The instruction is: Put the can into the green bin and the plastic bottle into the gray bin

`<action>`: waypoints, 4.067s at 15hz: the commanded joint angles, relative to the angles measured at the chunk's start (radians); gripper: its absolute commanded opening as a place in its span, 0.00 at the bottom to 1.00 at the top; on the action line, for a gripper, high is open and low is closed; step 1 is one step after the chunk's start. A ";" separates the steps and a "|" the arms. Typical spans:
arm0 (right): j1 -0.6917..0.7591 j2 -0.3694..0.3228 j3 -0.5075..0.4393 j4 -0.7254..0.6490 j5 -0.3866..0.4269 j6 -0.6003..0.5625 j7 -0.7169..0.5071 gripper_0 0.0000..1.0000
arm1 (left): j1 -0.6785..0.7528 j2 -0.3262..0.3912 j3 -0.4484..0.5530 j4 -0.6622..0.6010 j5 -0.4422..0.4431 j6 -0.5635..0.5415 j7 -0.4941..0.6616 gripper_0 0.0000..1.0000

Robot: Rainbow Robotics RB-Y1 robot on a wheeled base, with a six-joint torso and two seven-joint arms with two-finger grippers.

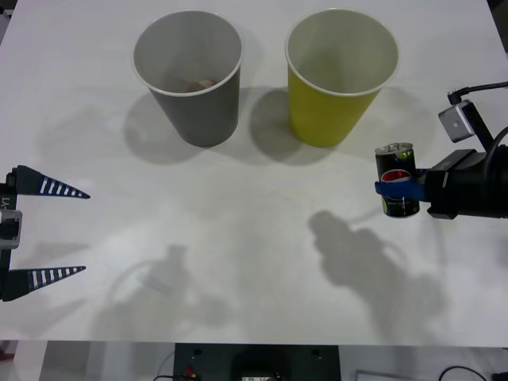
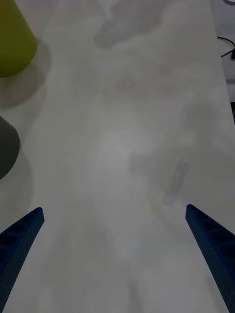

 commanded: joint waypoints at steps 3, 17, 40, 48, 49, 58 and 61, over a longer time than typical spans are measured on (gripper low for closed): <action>-0.089 -0.165 -0.009 0.064 -0.099 -0.001 -0.005 0.00 | 0.000 0.000 0.000 0.000 0.000 0.000 0.000 1.00; -0.905 -0.238 0.515 0.583 -0.116 -0.084 -0.005 0.00 | 0.000 0.000 0.000 0.000 0.000 0.000 0.000 1.00; -1.156 -0.093 0.588 0.900 -0.104 -0.199 0.248 1.00 | 0.000 0.000 0.000 0.000 0.000 0.000 0.000 1.00; -0.704 -0.206 0.183 0.435 -0.199 -0.289 0.307 1.00 | 0.000 0.000 0.000 0.000 0.000 0.000 0.000 1.00; -0.650 -0.206 0.142 0.389 -0.201 -0.289 0.319 1.00 | 0.000 0.000 0.000 0.000 0.000 0.000 0.000 1.00; -0.233 -0.206 -0.117 0.268 -0.340 -0.289 0.774 1.00 | 0.000 0.000 0.000 0.000 0.000 0.000 0.000 1.00; -0.119 -0.206 -0.171 0.228 -0.359 -0.291 0.866 1.00 | 0.000 0.000 0.000 0.000 0.000 0.000 0.000 1.00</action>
